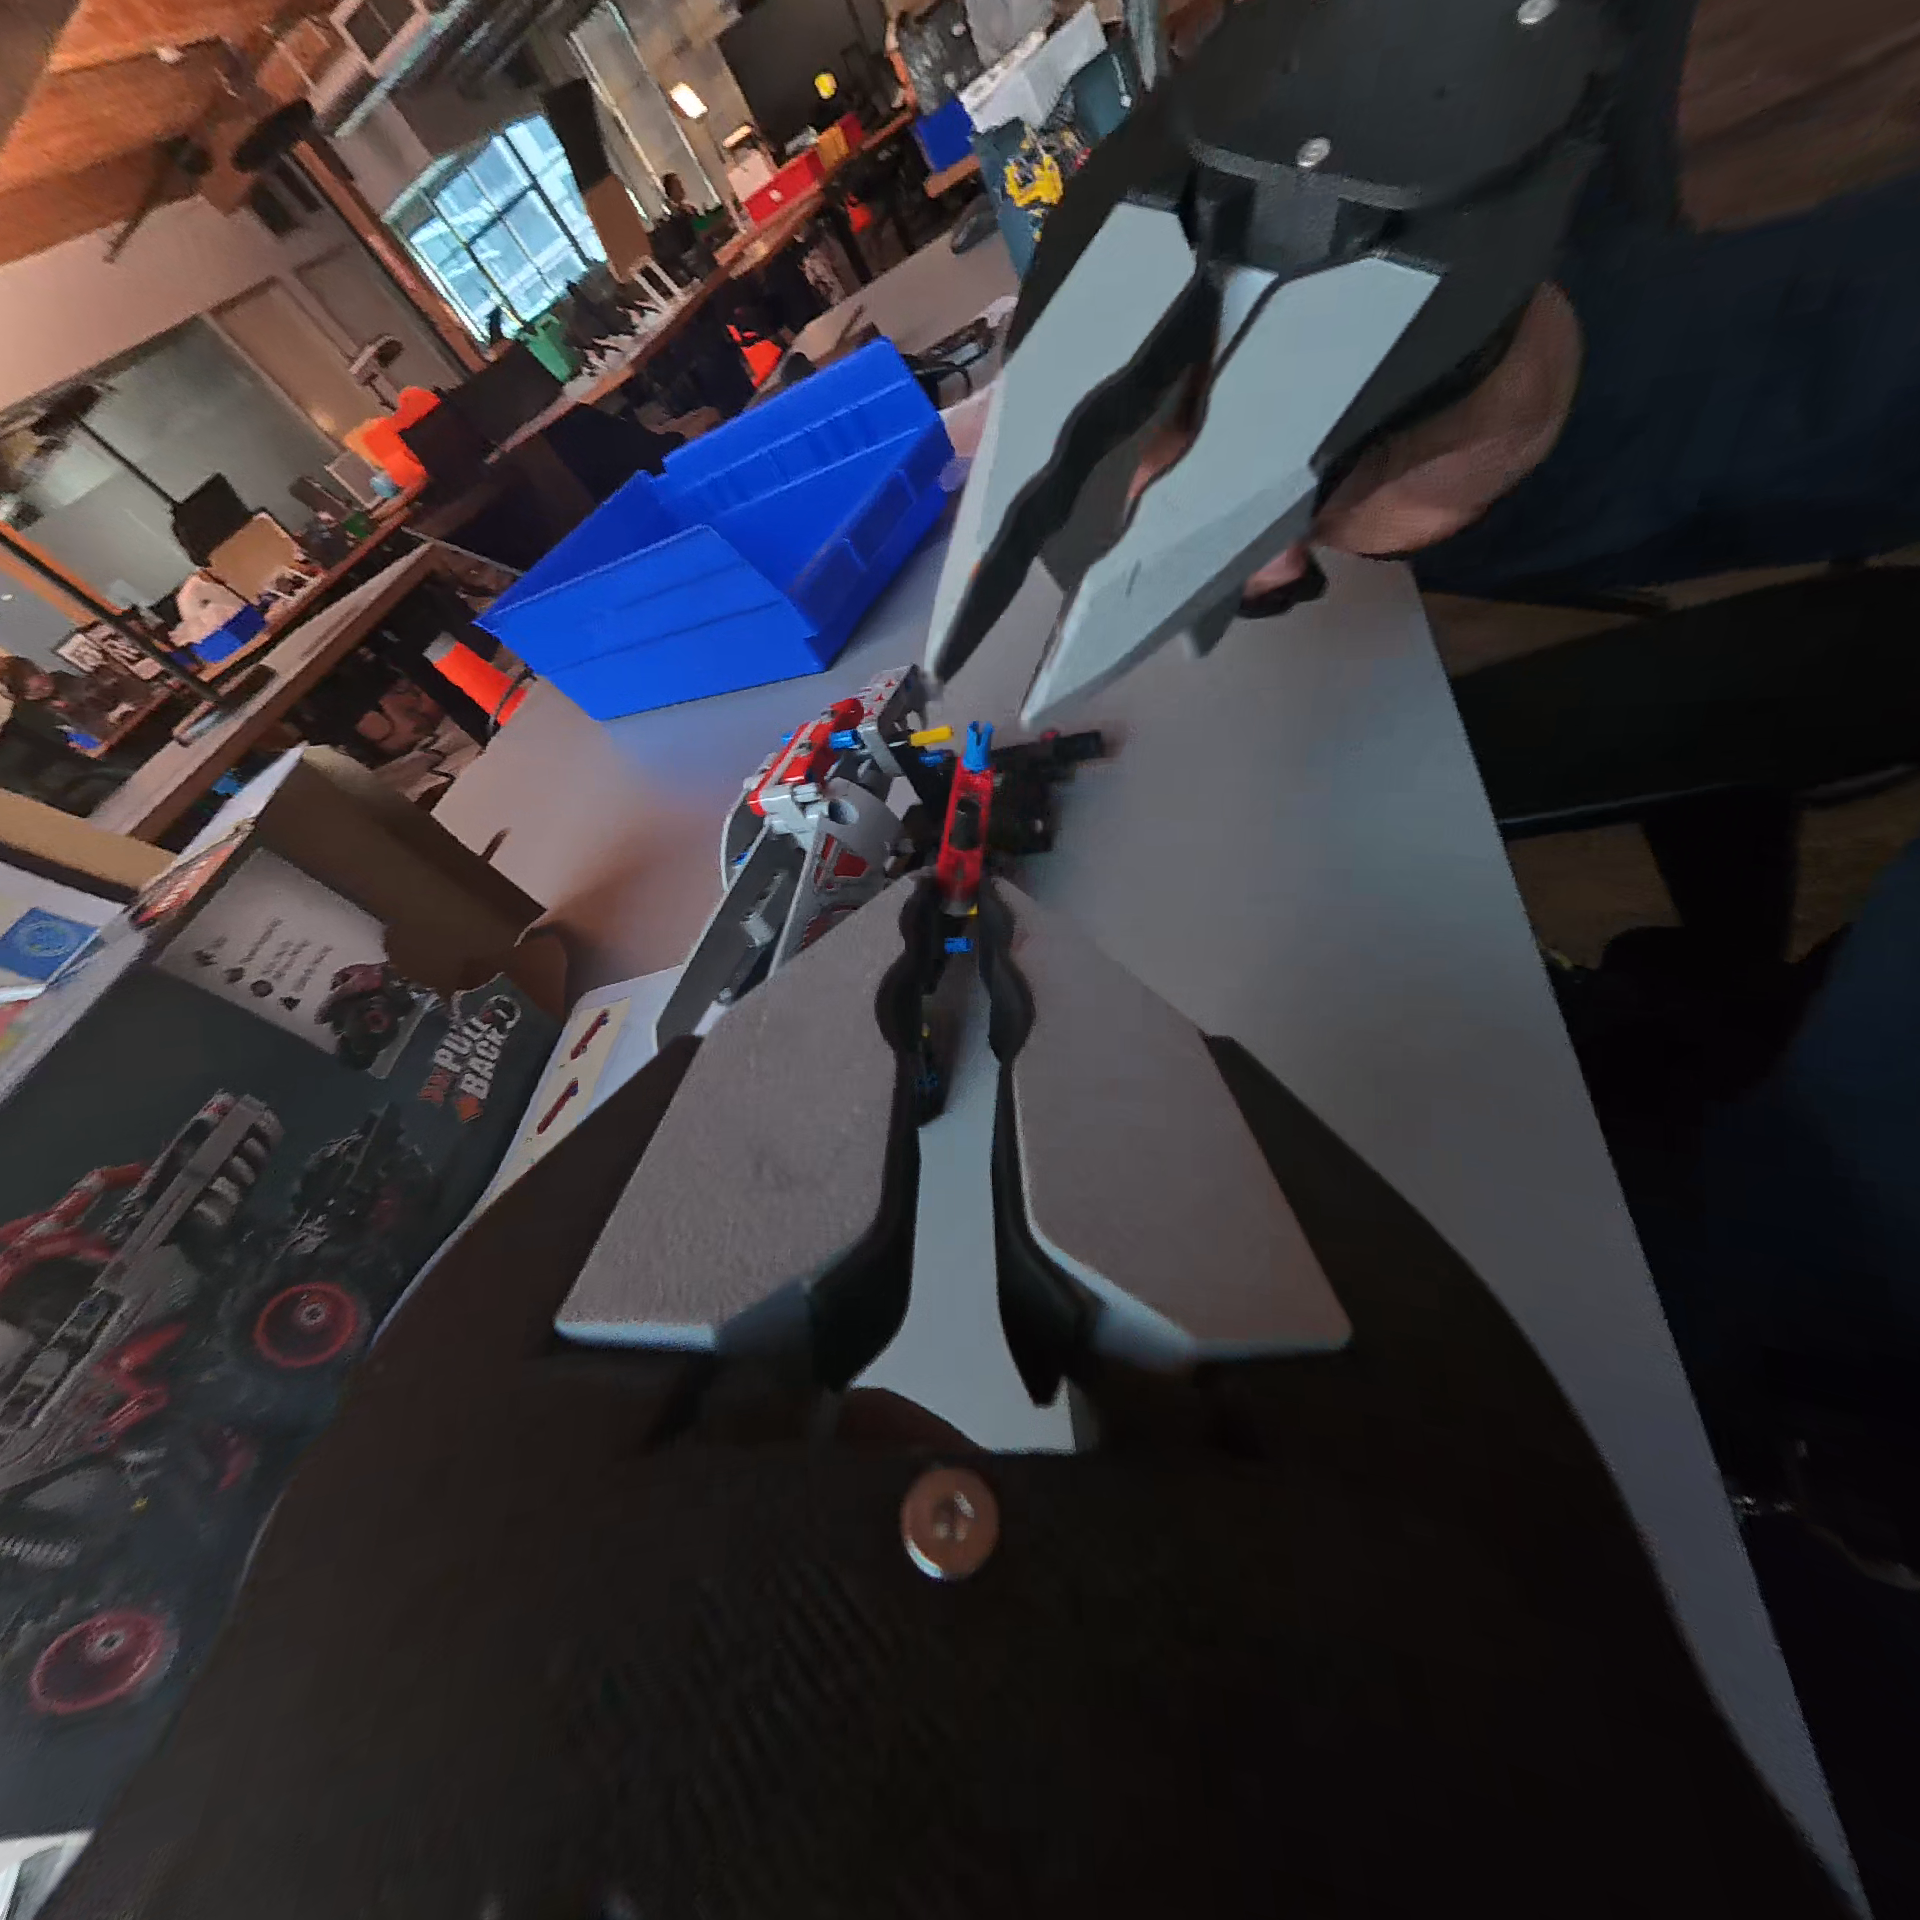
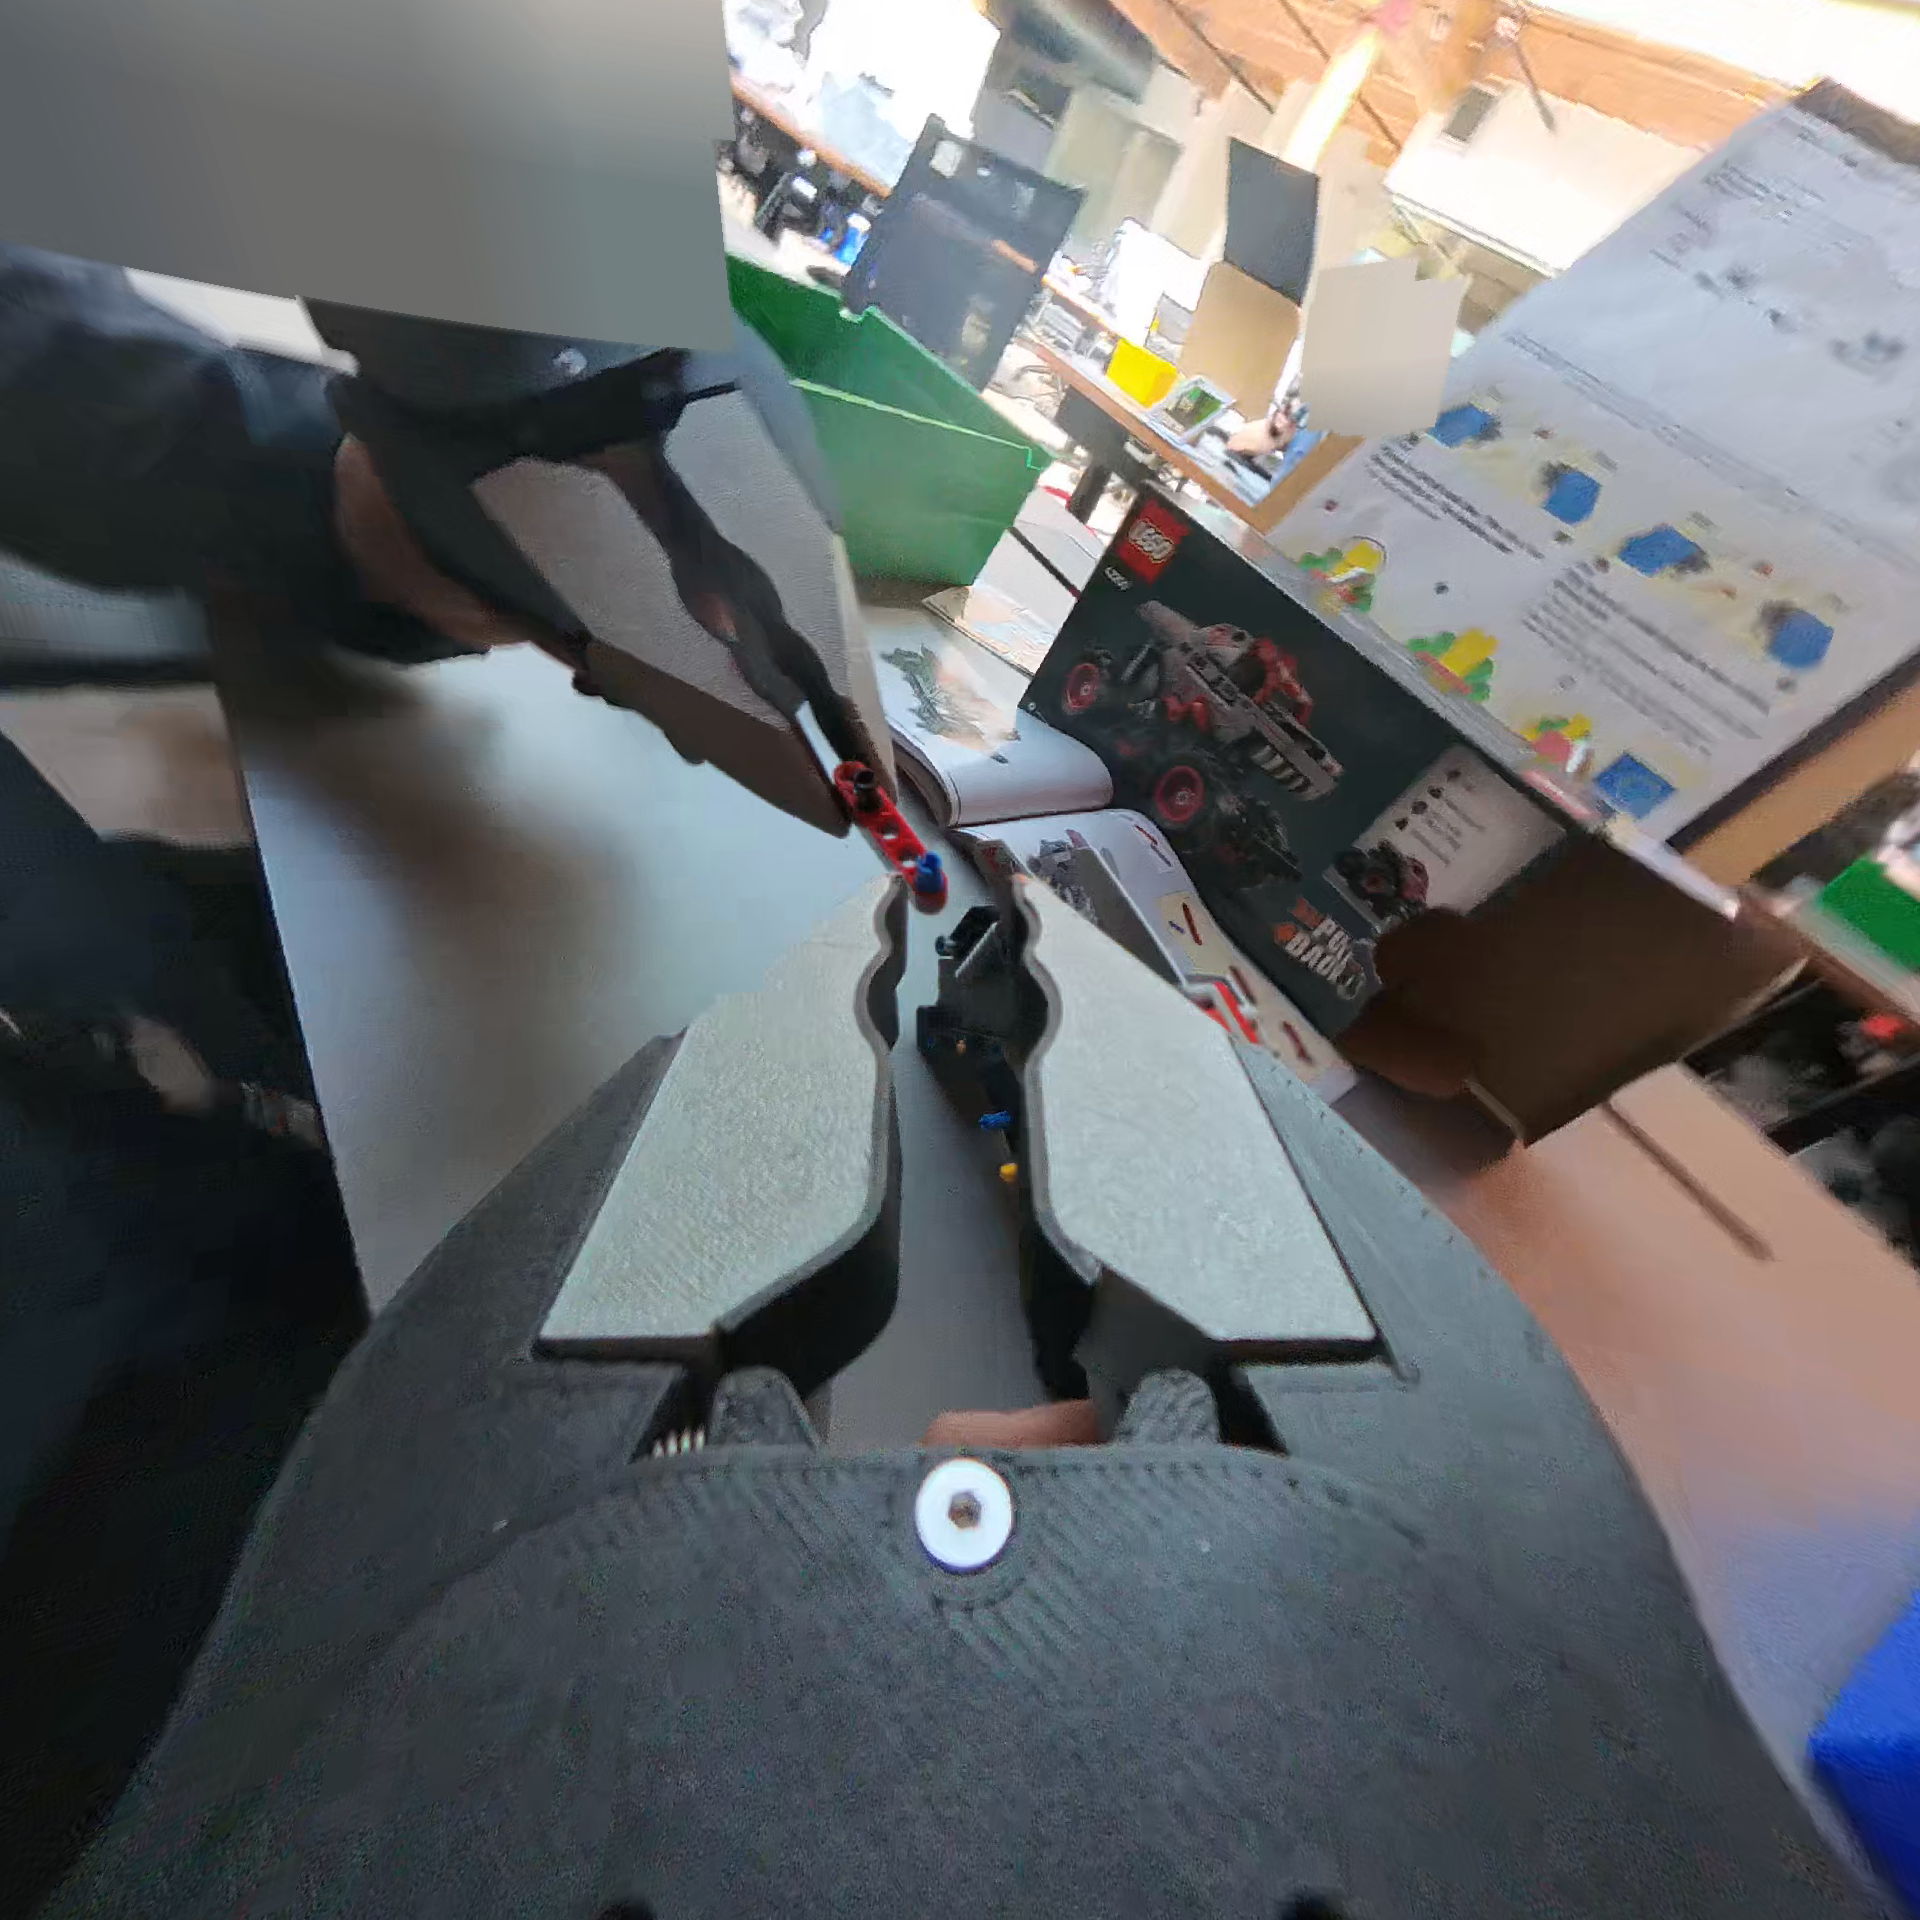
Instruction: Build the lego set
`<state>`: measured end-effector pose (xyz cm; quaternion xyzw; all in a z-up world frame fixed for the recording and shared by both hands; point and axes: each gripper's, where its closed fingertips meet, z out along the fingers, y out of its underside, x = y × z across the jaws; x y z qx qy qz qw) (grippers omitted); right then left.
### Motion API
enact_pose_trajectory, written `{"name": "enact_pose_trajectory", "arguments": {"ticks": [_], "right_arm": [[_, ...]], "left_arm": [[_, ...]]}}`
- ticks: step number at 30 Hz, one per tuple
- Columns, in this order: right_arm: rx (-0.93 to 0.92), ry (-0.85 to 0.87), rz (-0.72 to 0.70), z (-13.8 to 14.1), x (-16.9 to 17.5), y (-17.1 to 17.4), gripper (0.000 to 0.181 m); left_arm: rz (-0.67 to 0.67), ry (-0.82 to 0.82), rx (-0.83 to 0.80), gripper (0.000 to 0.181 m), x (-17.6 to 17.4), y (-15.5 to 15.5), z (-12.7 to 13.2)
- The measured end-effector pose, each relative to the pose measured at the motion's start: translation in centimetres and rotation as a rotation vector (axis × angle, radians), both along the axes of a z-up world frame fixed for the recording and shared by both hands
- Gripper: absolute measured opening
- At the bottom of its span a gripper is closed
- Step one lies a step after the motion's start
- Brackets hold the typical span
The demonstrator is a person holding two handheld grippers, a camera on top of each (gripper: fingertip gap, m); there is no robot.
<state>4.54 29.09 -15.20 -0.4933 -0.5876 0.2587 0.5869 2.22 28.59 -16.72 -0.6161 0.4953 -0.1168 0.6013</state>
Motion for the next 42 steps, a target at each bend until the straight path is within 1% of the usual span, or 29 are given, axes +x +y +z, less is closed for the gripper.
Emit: {"name": "enact_pose_trajectory", "arguments": {"ticks": [2, 4, 8, 12, 18, 19, 22, 24, 27, 31, 34, 36, 37, 42], "right_arm": [[-0.143, 0.044, -0.011, 0.1, 0.4, 0.0, 0.015], [-0.255, 0.050, 0.016, -0.3, 0.4, -0.6, 0.023], [-0.237, 0.046, 0.004, -0.5, 0.4, -0.5, 0.024], [-0.286, 0.031, 0.035, -0.8, 0.0, -0.9, 0.024], [-0.265, -0.007, 0.038, -1.3, -0.7, -1.0, 0.023], [-0.267, -0.009, 0.037, -1.3, -0.8, -0.9, 0.022], [-0.273, 0.000, 0.037, -1.1, -1.2, -0.6, 0.020], [-0.278, 0.005, 0.048, -1.0, -1.4, -0.7, 0.019], [-0.269, -0.004, 0.056, -1.1, -1.6, -0.7, 0.019], [-0.249, -0.014, 0.093, -1.2, -2.0, -1.4, 0.019], [-0.236, -0.033, 0.089, -1.6, -2.2, -1.3, 0.018], [-0.233, -0.041, 0.091, -1.9, -2.3, -1.3, 0.014], [-0.226, -0.043, 0.101, -2.0, -2.3, -1.4, 0.009], [-0.135, -0.056, 0.154, -2.4, -2.7, -2.1, 0.007]], "left_arm": [[0.011, -0.014, 0.006, 0.004, -0.2, 0.0, 0.2], [0.012, -0.016, 0.014, 0.004, -0.3, 0.0, 0.2], [0.001, -0.017, 0.022, 0.004, 0.0, -0.3, 0.2], [-0.007, -0.038, 0.016, 0.004, -0.1, -0.6, 0.3], [-0.041, -0.141, -0.106, 0.004, -0.5, -0.7, 0.3], [-0.057, -0.165, -0.141, 0.004, -0.4, -0.7, 0.3], [-0.120, -0.239, -0.313, 0.004, 0.0, -1.0, -0.4], [-0.147, -0.294, -0.382, 0.004, 0.0, -1.1, -0.4], [-0.170, -0.351, -0.412, 0.004, -0.3, -1.2, 0.2], [-0.160, -0.308, -0.386, 0.004, -0.4, -1.2, -0.2], [-0.151, -0.272, -0.357, 0.004, -0.3, -1.3, -0.5], [-0.150, -0.235, -0.329, 0.004, -0.2, -1.4, -0.8], [-0.147, -0.221, -0.318, 0.004, -0.1, -1.5, -0.9], [-0.154, -0.180, -0.292, 0.005, -0.7, -1.9, -1.5]]}}
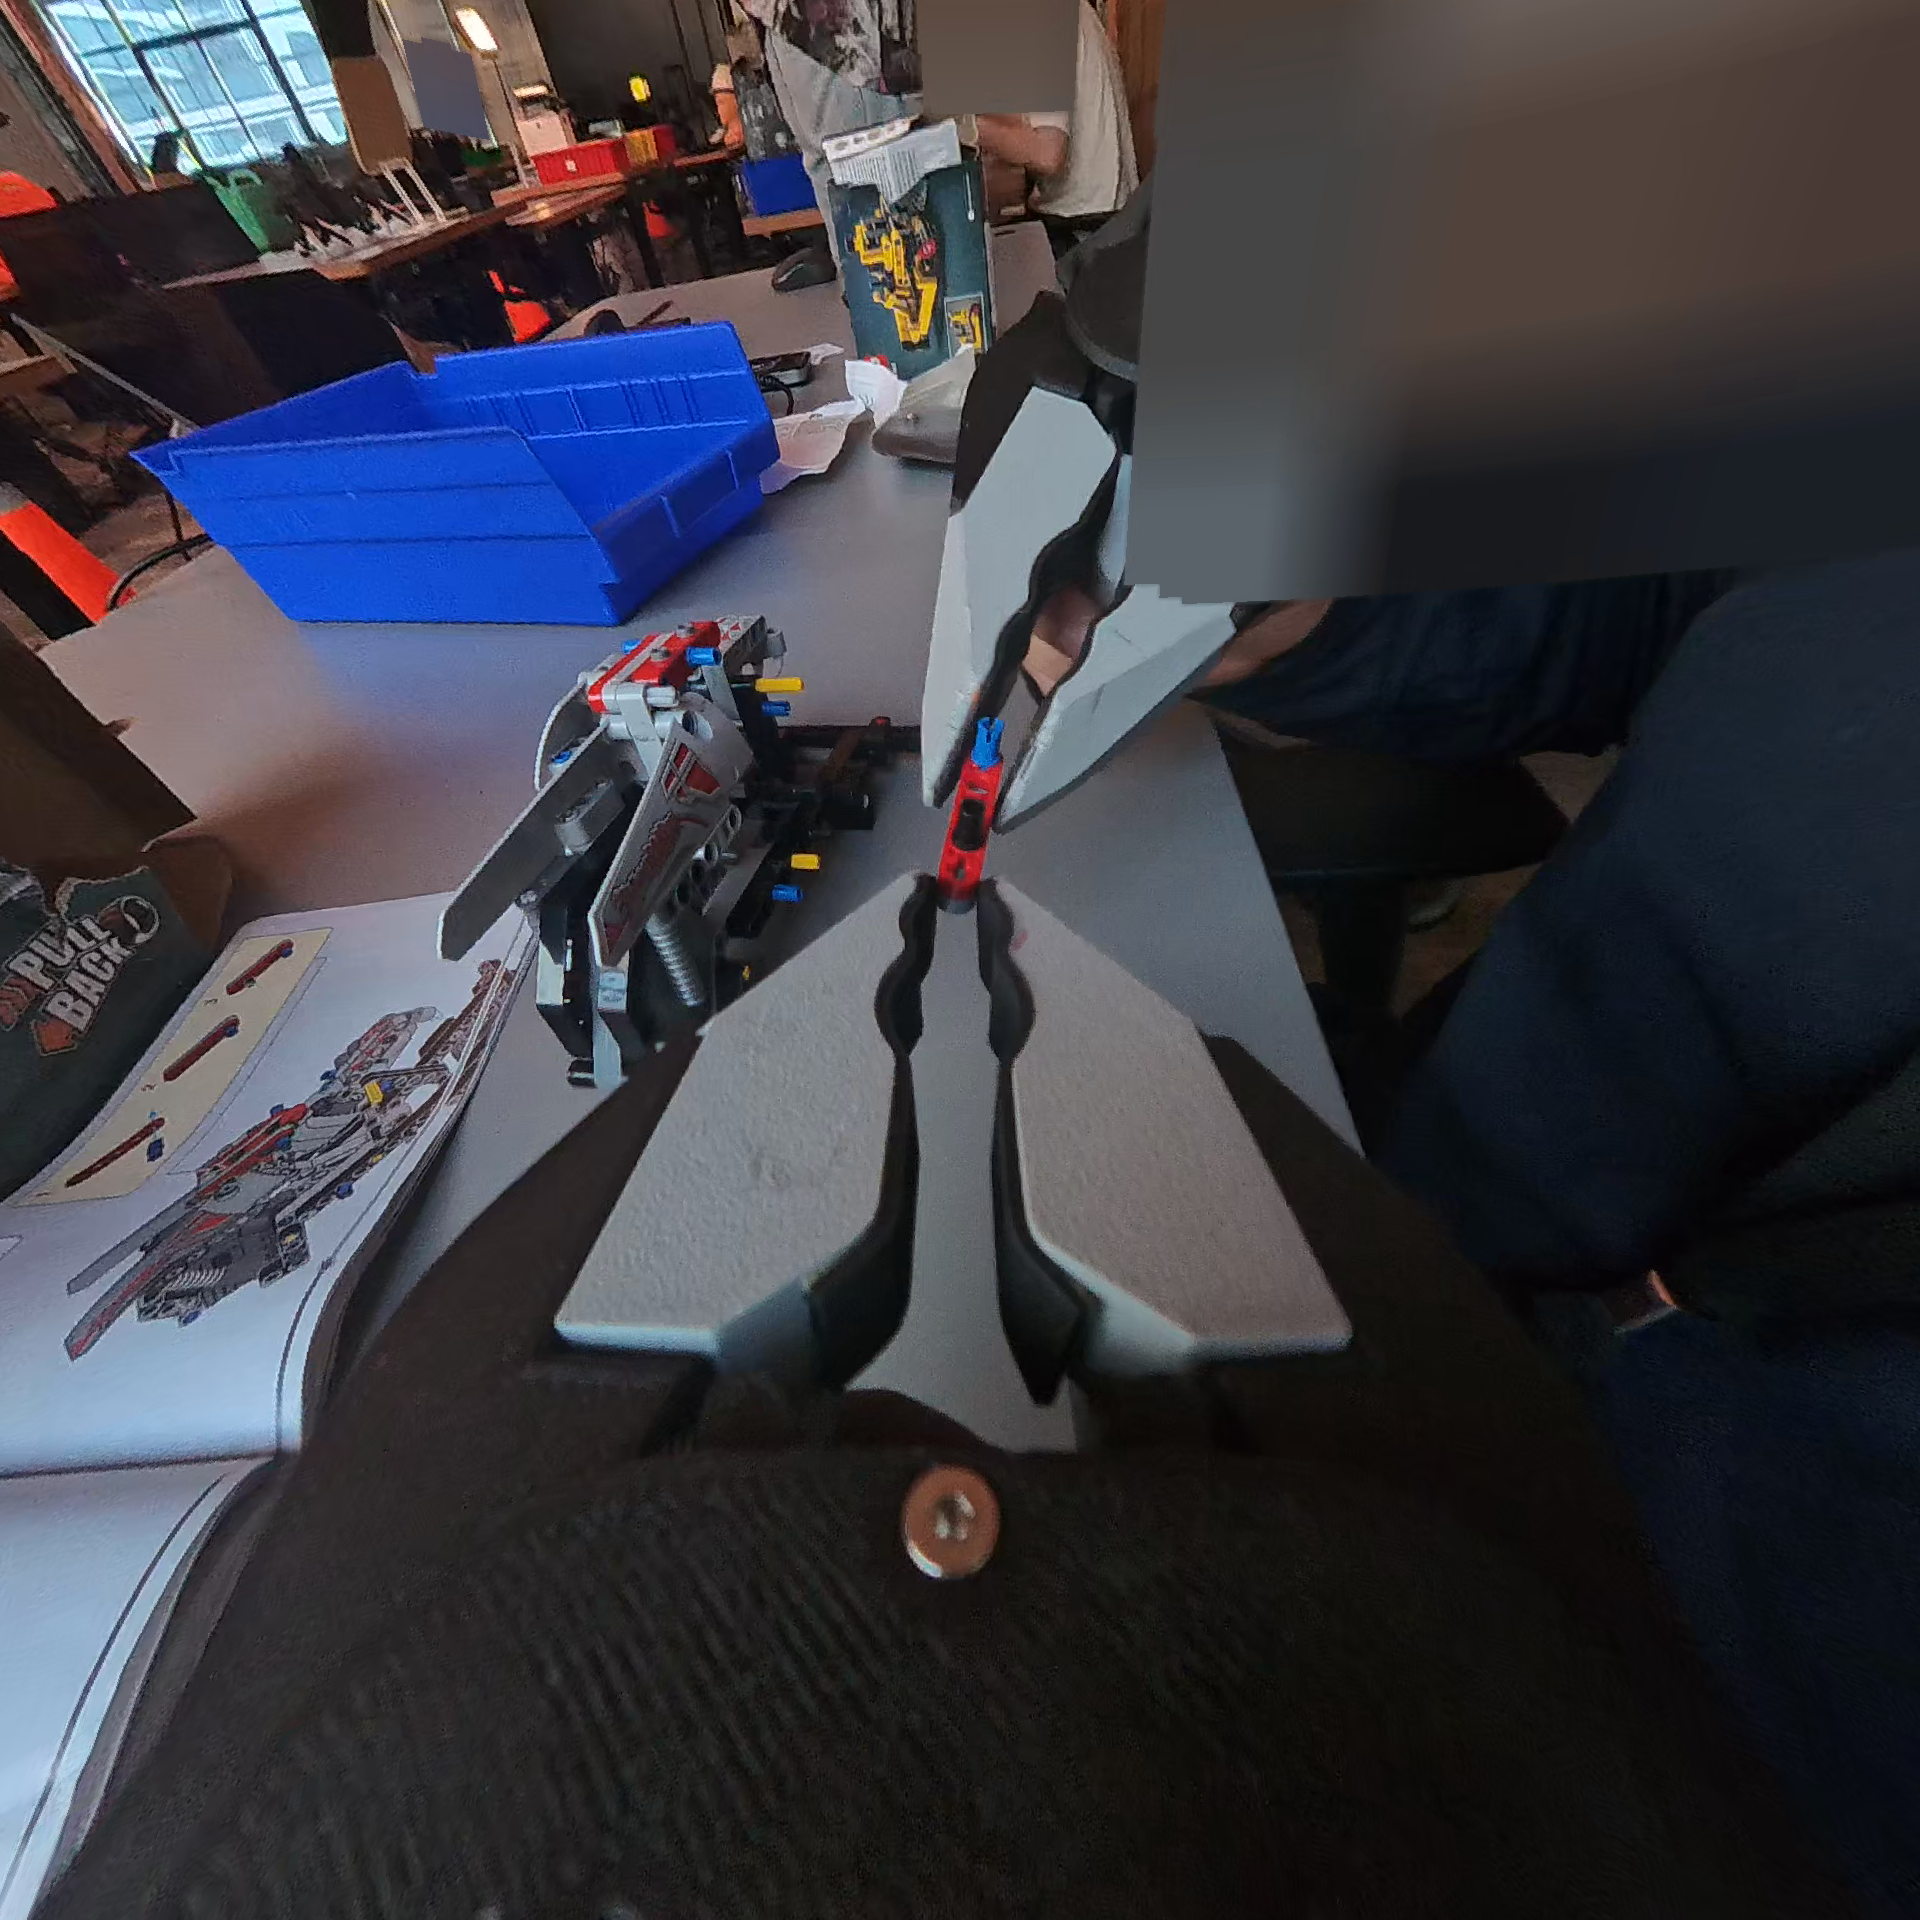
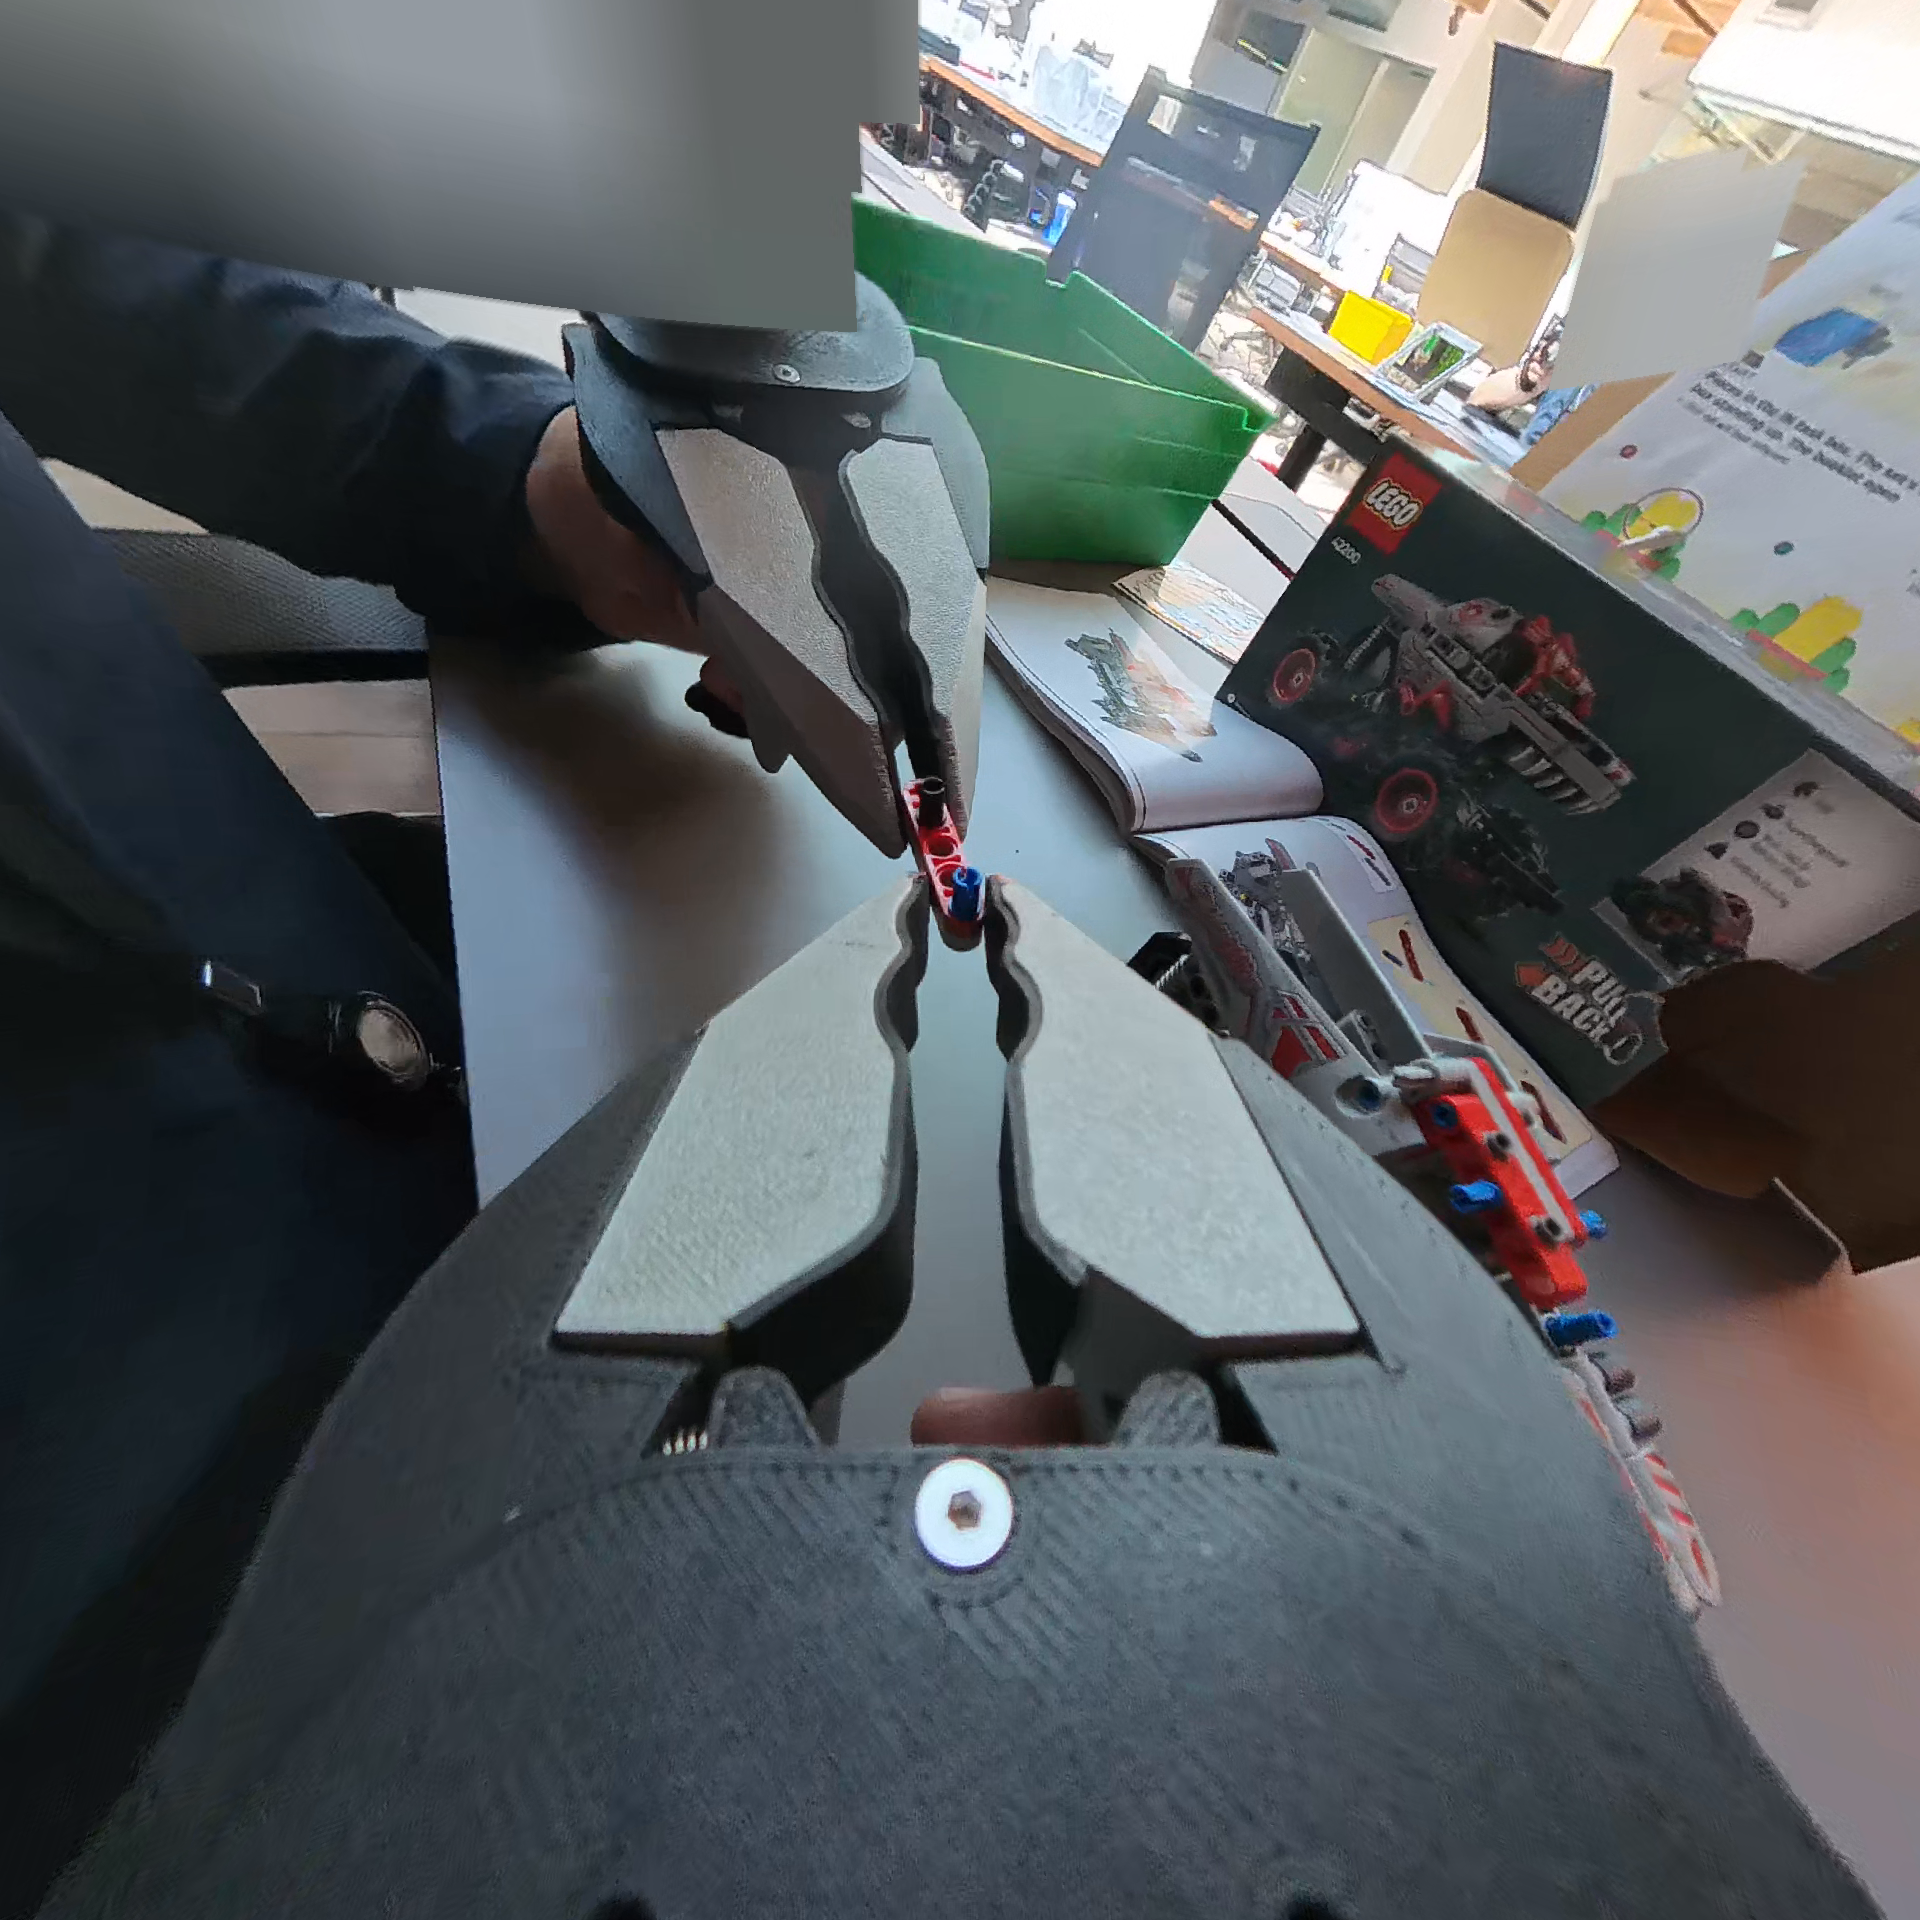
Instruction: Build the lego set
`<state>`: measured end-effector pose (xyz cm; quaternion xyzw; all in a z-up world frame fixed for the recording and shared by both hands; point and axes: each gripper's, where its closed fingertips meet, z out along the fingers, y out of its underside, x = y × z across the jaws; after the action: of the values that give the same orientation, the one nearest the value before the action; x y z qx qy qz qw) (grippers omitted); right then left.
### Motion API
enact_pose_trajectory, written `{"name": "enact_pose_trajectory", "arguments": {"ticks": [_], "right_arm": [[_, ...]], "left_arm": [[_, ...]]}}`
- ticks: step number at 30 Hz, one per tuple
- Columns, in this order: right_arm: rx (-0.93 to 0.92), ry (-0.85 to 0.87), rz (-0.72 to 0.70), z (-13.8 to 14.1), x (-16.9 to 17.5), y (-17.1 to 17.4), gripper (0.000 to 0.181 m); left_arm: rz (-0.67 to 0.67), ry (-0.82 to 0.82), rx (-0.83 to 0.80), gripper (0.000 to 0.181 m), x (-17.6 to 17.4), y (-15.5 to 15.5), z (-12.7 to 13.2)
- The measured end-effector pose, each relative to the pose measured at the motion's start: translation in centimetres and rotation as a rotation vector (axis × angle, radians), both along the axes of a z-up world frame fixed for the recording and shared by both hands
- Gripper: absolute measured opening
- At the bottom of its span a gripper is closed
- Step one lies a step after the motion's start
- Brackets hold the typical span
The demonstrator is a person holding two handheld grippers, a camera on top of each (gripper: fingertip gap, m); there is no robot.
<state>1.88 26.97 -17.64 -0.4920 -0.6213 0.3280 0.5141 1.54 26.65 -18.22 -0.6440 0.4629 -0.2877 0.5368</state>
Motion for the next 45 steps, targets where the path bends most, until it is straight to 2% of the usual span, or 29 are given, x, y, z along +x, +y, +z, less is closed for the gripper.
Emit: {"name": "enact_pose_trajectory", "arguments": {"ticks": [3, 11, 16, 28, 45], "right_arm": [[0.051, -0.015, 0.022, -0.9, -0.5, 0.1, 0.011], [0.091, -0.026, 0.051, -2.3, -1.1, 0.8, 0.006], [0.056, -0.048, 0.046, -2.7, -1.3, 1.2, 0.007], [0.044, -0.065, 0.040, -3.0, -1.2, 2.0, 0.005], [0.066, -0.068, 0.039, -3.0, -1.2, 1.9, 0.004]], "left_arm": [[0.016, 0.061, 0.017, 0.005, -0.5, 0.2, -0.9], [0.044, 0.146, 0.025, 0.005, -1.0, 0.8, -2.2], [0.039, 0.110, -0.049, 0.004, -1.2, 1.2, -2.5], [0.059, 0.083, -0.115, 0.005, -1.5, 2.4, -2.7], [0.079, 0.103, -0.085, 0.005, -1.5, 2.4, -2.8]]}}
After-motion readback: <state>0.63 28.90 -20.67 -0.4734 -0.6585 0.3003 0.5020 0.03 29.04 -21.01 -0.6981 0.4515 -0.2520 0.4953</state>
